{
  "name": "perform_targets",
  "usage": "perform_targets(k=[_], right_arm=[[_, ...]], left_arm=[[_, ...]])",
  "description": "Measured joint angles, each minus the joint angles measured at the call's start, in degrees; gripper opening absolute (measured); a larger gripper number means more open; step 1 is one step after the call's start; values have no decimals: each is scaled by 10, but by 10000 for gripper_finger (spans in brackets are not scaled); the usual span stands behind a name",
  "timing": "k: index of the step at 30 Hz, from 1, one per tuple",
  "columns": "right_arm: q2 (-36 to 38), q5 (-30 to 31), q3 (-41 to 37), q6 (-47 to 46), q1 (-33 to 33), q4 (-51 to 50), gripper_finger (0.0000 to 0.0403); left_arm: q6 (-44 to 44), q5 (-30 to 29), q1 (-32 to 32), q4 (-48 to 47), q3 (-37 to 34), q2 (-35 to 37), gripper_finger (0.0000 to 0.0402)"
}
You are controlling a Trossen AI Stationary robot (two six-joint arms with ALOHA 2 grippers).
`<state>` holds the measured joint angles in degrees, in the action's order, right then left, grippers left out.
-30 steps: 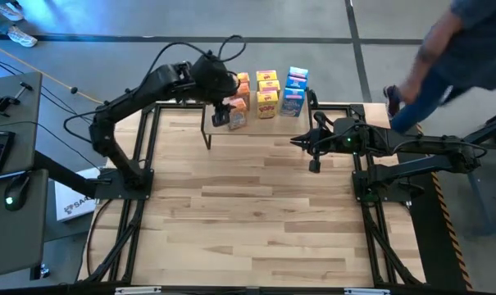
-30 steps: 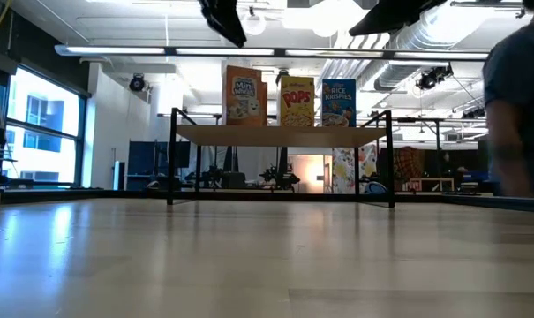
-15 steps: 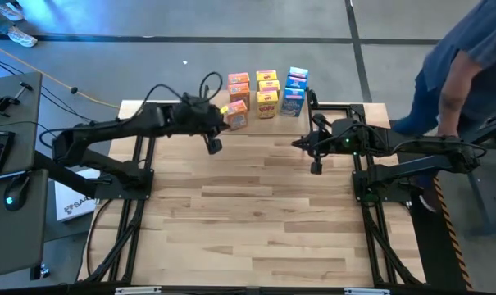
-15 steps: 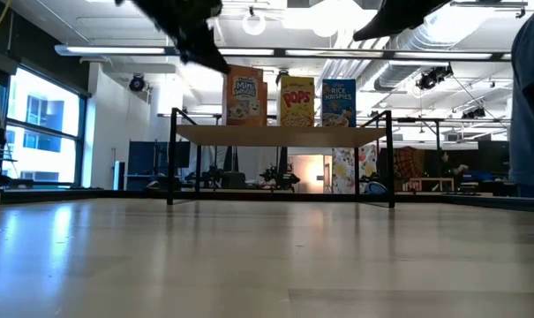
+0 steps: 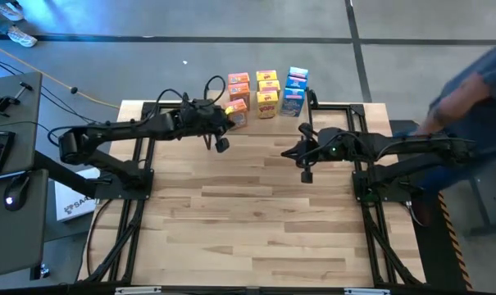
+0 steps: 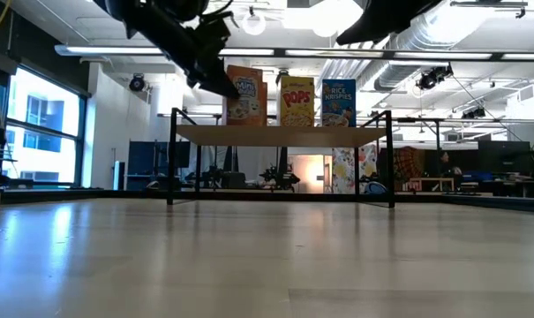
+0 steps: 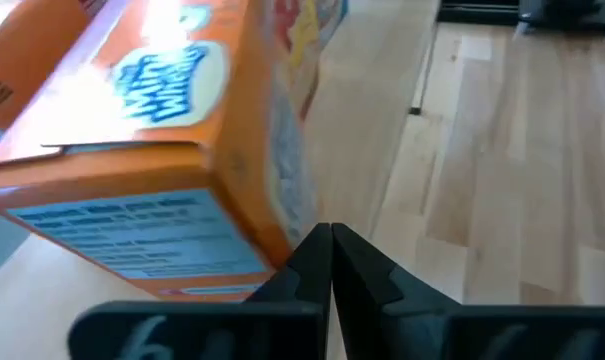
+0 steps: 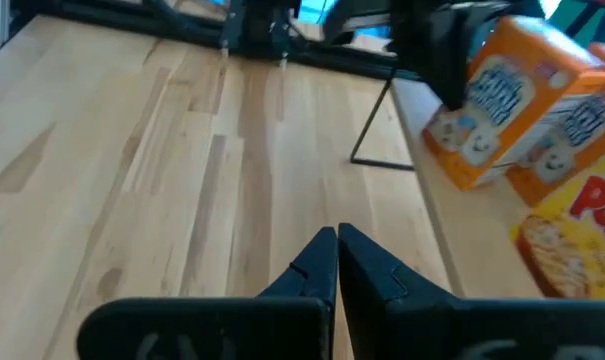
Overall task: Stack cereal on shelf
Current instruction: Put the orange cereal box on the shelf aligned with the other orange cereal box
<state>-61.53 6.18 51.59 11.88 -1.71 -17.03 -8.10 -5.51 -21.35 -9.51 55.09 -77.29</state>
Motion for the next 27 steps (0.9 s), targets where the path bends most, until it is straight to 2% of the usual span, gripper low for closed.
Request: perform_targets(k=[19,27], right_arm=[[-20,2,0,-4,6,16,0],[-20,2,0,-4,6,16,0]], left_arm=[[-22,-1,-30,74,0,-45,1],[-81,-2,-43,73,0,-45,1]])
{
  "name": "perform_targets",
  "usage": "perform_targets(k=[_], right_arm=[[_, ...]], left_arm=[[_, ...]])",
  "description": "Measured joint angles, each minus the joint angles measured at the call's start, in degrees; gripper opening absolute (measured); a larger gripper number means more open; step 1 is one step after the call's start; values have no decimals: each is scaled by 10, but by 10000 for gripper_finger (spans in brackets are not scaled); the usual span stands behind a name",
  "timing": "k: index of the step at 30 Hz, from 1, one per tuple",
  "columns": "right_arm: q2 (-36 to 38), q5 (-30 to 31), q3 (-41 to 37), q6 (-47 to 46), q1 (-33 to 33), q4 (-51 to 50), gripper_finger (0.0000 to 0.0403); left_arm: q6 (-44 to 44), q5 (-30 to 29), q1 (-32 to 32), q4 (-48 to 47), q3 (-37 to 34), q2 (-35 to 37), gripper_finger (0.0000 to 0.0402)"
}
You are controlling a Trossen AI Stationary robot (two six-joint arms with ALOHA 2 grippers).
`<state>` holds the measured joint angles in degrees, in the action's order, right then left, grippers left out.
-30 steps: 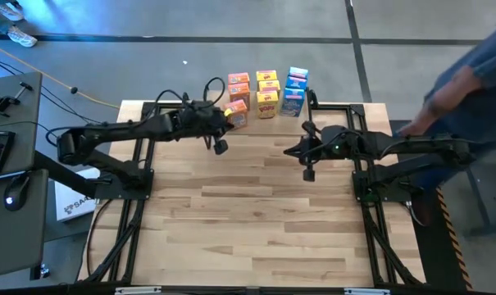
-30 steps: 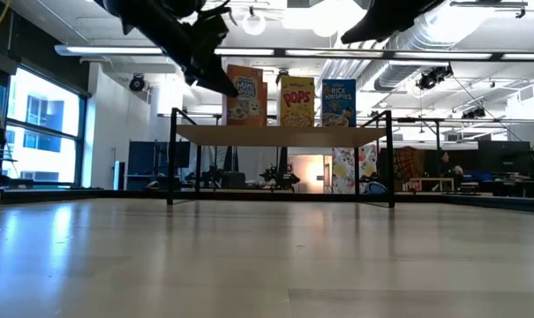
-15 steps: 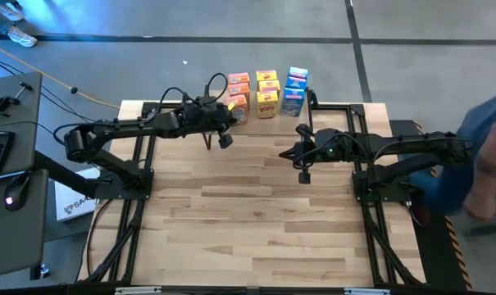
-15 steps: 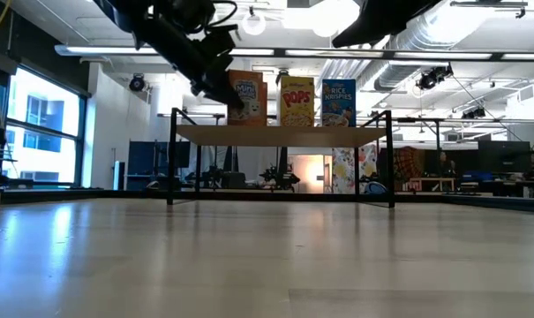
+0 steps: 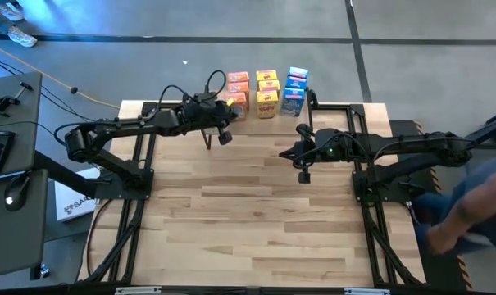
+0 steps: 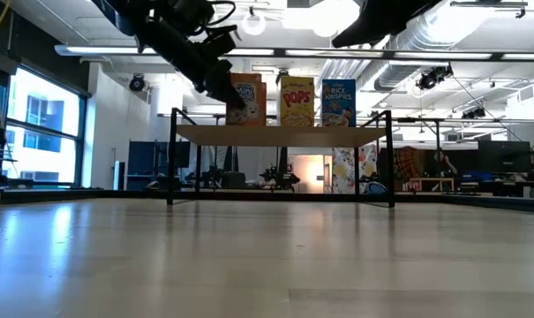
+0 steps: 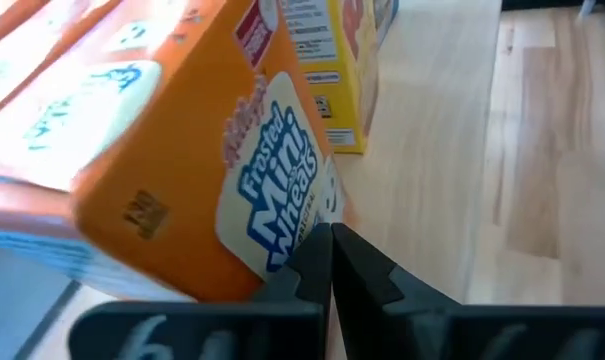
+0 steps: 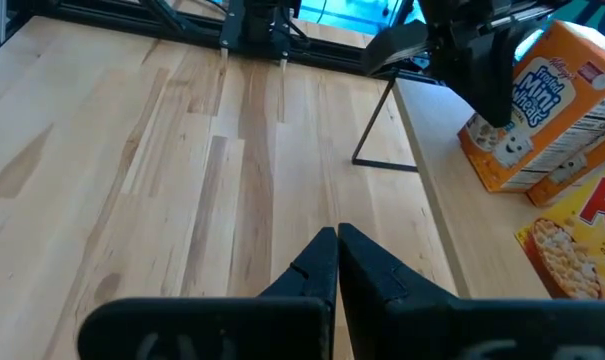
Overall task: Stack cereal on shelf
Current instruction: Put the orange cereal box on the shelf aligned with the other orange cereal box, then return to Home Position
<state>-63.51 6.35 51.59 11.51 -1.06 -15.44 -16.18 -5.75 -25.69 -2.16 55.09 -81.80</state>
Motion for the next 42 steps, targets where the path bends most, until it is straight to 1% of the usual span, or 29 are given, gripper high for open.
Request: perform_targets(k=[3,8,12,18,23,26,32,36,42], right_arm=[[0,0,0,-1,0,0,0],[0,0,0,0,0,3,0],[0,-2,0,0,0,3,0],[0,-24,0,5,0,2,0],[0,-34,0,9,0,2,0],[0,-34,0,9,0,2,0],[0,-34,0,10,0,1,0],[0,-34,0,9,0,1,0],[0,-34,0,13,0,1,0]], left_arm=[[-14,7,-6,9,0,0,1],[-24,42,-13,29,0,0,1],[-25,56,-17,36,0,0,0],[-25,111,-27,53,0,0,0],[-25,120,-31,68,0,0,0],[-23,143,-36,69,0,-2,1],[-21,147,-36,100,0,-22,0],[-19,165,-36,108,0,-33,0],[-20,166,-36,103,0,-18,0]])
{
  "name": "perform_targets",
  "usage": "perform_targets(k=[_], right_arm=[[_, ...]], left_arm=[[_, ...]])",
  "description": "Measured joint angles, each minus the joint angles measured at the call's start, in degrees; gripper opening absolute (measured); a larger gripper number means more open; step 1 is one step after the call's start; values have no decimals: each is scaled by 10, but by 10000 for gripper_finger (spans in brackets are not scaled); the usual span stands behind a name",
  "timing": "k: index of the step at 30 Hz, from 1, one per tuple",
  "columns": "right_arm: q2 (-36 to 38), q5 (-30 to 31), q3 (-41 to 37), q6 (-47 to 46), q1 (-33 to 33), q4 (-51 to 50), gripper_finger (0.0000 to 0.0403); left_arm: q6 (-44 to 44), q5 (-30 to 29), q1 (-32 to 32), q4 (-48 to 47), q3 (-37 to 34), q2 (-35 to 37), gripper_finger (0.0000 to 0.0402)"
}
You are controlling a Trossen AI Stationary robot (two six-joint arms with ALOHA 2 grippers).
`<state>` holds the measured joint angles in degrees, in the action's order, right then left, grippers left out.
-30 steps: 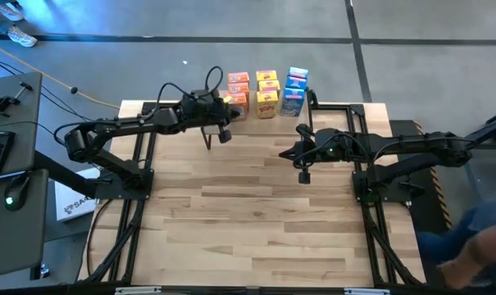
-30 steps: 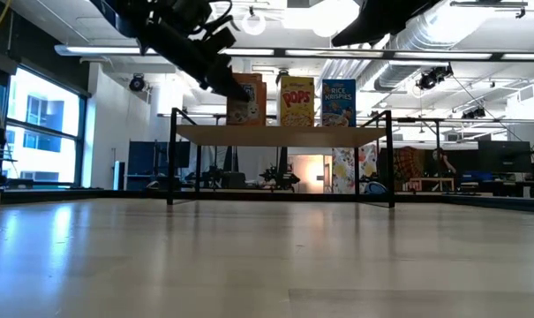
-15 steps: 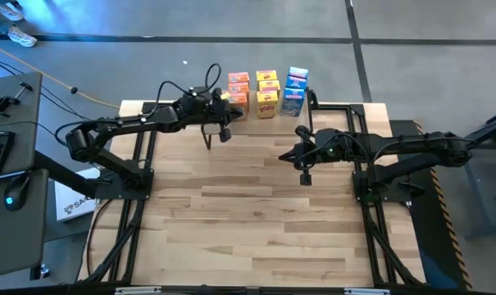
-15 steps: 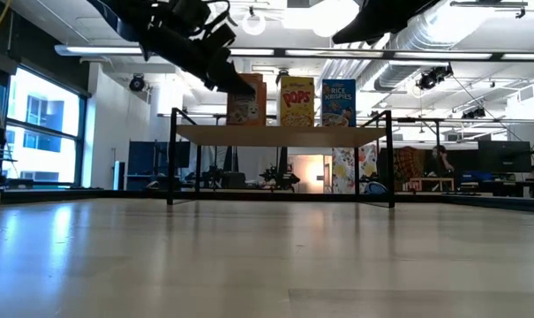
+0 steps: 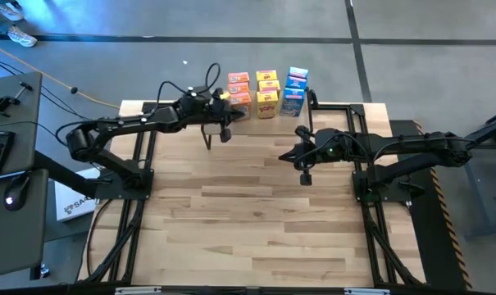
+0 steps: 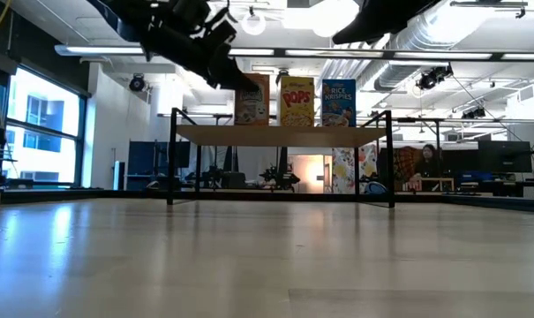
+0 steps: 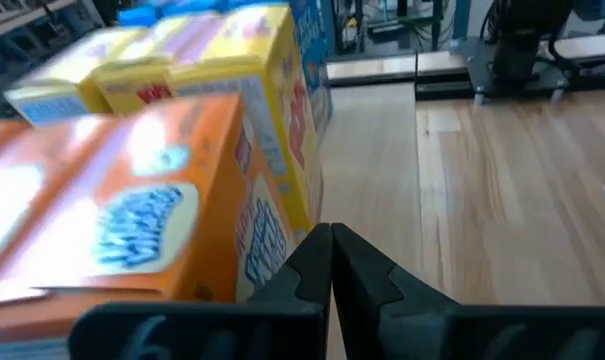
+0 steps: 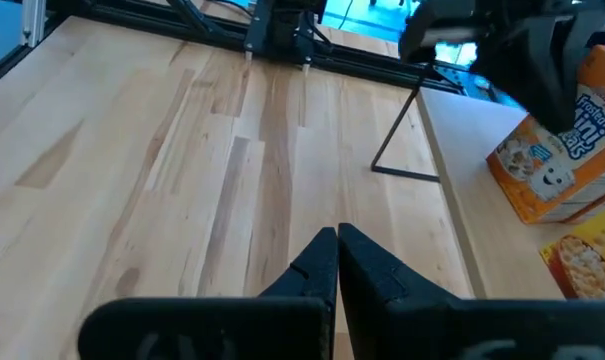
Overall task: Stack cereal on shelf
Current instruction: Return to Home Position
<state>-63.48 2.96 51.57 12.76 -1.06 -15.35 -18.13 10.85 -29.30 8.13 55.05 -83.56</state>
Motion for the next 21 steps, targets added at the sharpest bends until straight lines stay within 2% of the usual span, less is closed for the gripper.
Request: perform_targets(k=[3,7,13,19,21], right_arm=[[0,-9,0,15,0,-2,0],[3,-80,0,37,0,1,0],[3,-94,0,53,0,2,0],[3,-107,-2,65,-17,24,0],[5,-108,-25,62,-20,67,0]], left_arm=[[0,0,0,-19,0,25,1],[3,7,0,-49,-7,67,1],[41,52,1,12,-98,147,1],[68,55,15,57,-190,239,1],[73,55,23,59,-210,271,1]])
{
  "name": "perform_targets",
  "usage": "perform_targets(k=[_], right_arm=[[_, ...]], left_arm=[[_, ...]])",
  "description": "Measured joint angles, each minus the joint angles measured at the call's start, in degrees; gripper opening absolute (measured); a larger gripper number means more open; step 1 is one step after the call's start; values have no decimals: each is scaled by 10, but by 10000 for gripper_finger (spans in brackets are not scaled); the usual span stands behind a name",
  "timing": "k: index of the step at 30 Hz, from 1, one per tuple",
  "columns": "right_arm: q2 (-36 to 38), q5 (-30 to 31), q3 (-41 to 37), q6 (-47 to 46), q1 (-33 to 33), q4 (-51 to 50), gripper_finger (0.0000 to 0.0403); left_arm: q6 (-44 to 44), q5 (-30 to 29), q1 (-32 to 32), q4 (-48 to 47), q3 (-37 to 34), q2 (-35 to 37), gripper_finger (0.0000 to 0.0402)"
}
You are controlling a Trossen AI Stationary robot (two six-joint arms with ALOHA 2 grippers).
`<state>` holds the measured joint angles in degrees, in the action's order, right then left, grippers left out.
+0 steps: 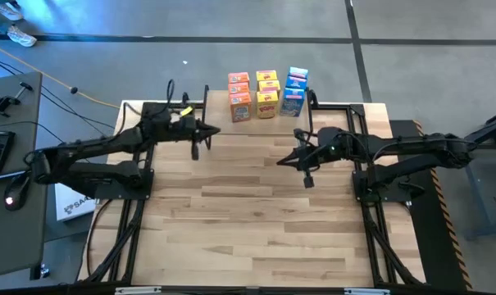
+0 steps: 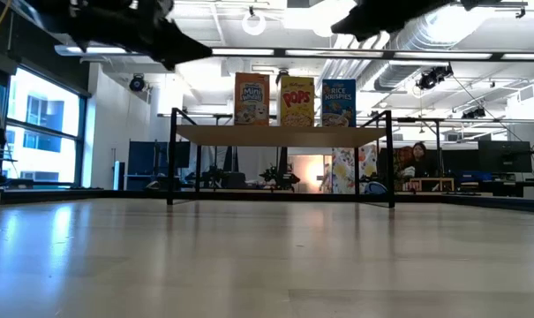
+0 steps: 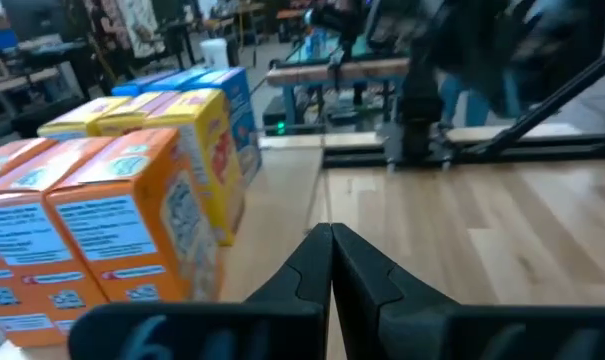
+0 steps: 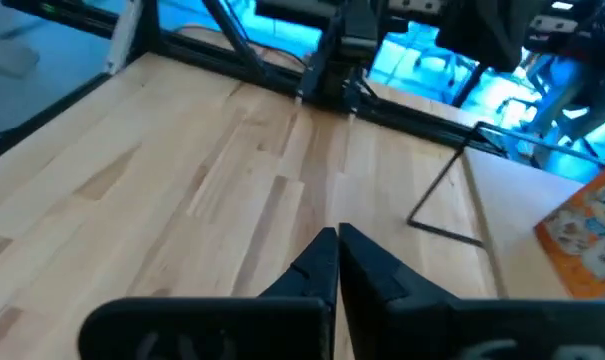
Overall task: Stack cereal on shelf
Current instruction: Return to Home Position
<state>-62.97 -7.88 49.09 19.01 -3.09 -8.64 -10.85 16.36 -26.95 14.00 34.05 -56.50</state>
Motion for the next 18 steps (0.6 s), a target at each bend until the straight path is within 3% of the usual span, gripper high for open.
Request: perform_targets(k=[4,8,18], right_arm=[[19,-2,-88,-24,0,125,0],[60,33,-164,-54,6,202,0],[225,112,-273,-72,20,219,0]], left_arm=[[15,-1,17,-1,-35,53,1],[24,-3,37,11,-68,98,1],[65,-7,62,106,-188,157,1]])
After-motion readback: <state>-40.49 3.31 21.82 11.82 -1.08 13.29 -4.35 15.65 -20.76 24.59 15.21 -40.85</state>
